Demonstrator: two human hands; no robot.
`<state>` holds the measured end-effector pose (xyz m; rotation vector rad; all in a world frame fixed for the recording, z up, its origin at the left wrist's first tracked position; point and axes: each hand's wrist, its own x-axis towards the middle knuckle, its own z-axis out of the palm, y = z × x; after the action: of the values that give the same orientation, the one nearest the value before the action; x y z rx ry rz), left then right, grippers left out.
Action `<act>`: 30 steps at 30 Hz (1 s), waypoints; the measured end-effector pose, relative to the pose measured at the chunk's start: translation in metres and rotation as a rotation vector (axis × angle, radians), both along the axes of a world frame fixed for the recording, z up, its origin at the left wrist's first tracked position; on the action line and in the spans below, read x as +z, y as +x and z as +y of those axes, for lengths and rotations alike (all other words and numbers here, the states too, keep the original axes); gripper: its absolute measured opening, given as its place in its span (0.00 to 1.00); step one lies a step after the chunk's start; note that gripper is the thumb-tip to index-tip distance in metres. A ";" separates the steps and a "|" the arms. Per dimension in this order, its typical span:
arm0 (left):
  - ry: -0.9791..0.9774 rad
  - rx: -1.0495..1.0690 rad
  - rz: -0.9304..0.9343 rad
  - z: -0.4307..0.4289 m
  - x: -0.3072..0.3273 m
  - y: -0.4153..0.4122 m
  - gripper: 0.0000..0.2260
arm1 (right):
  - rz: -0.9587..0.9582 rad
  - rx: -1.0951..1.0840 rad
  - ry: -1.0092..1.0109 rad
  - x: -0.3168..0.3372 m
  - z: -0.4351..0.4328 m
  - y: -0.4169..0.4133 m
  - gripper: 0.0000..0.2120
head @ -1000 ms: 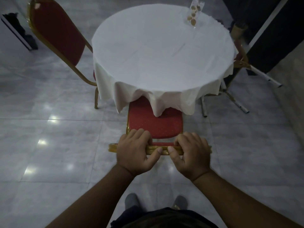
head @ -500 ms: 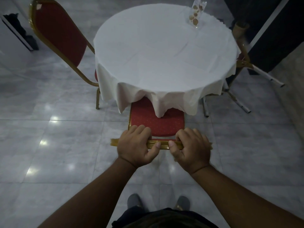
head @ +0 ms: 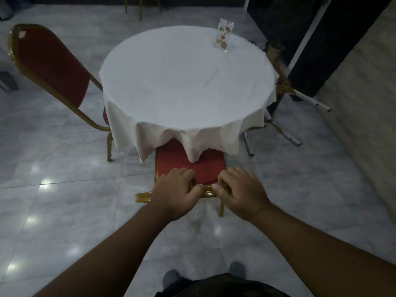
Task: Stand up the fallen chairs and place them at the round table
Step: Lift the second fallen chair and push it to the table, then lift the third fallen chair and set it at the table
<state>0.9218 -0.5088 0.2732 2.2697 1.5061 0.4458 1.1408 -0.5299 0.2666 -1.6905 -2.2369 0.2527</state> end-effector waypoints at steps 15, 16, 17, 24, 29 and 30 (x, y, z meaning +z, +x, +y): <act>-0.152 -0.443 0.231 0.070 0.032 0.203 0.27 | -0.082 -0.691 -0.393 0.034 -0.014 0.155 0.26; -0.166 -0.445 0.220 0.071 0.034 0.226 0.27 | -0.076 -0.715 -0.396 0.035 -0.019 0.174 0.26; -0.187 -0.450 0.207 0.072 0.036 0.249 0.27 | -0.071 -0.732 -0.403 0.037 -0.024 0.194 0.28; -0.126 -0.530 0.265 0.061 0.058 0.441 0.23 | -0.085 -0.853 -0.406 0.062 -0.057 0.364 0.31; -0.186 -0.533 0.273 0.057 0.061 0.552 0.26 | -0.105 -0.879 -0.449 0.070 -0.069 0.474 0.31; -0.208 -0.520 0.281 0.058 0.061 0.572 0.26 | -0.121 -0.881 -0.458 0.070 -0.069 0.494 0.31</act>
<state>1.4937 -0.4506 0.3344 2.4976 0.9508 -0.1762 1.6352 -0.5992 0.3363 -2.7941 -1.3399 0.4597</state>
